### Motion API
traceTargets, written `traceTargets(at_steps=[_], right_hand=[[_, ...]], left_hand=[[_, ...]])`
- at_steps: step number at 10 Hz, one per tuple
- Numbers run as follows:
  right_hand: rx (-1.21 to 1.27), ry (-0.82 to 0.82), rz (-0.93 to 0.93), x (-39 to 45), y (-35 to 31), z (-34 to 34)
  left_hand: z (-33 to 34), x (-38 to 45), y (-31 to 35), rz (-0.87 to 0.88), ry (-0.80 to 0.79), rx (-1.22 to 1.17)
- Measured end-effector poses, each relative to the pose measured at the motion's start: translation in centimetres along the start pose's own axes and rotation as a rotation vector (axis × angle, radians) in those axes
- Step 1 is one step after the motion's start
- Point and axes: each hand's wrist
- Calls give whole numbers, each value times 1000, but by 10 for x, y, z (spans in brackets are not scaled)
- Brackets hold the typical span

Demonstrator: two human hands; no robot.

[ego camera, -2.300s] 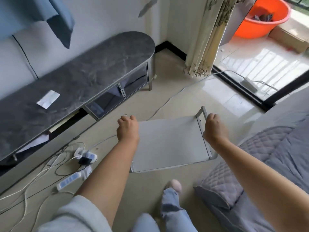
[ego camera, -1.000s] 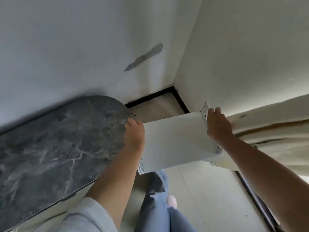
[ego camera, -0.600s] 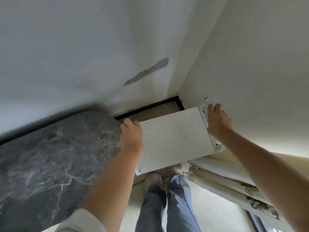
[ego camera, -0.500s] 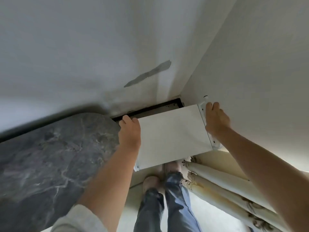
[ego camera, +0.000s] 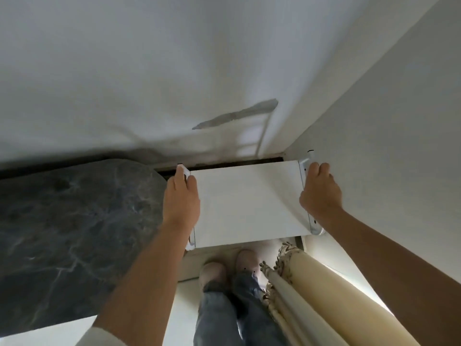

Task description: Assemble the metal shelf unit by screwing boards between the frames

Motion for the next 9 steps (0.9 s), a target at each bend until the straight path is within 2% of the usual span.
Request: traceTargets(at_steps=[1,3,7,8,9], right_hand=[[37,19,-3,-2,-4,2],[87,43,48,-3,-13,5],[150,74,122,-10,-13,5],[148,140,119,-10,-14,3],[303,274,106,-7,-17,-5]], left_hand=[[10,-14,-5,11,-24,-14],[10,-17,-11,16,-76,131],[10,-16,-10,-26,-123,122],[10,-16,-13,-12,-119,129],[11,-15,-14,-7,-132,110]])
Point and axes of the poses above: each hand's wrist, its own x-axis towards the middle knuckle, its own z-axis out of the palm, y = z × x, and after that the axes turned 7 degrees about -x, right-handed
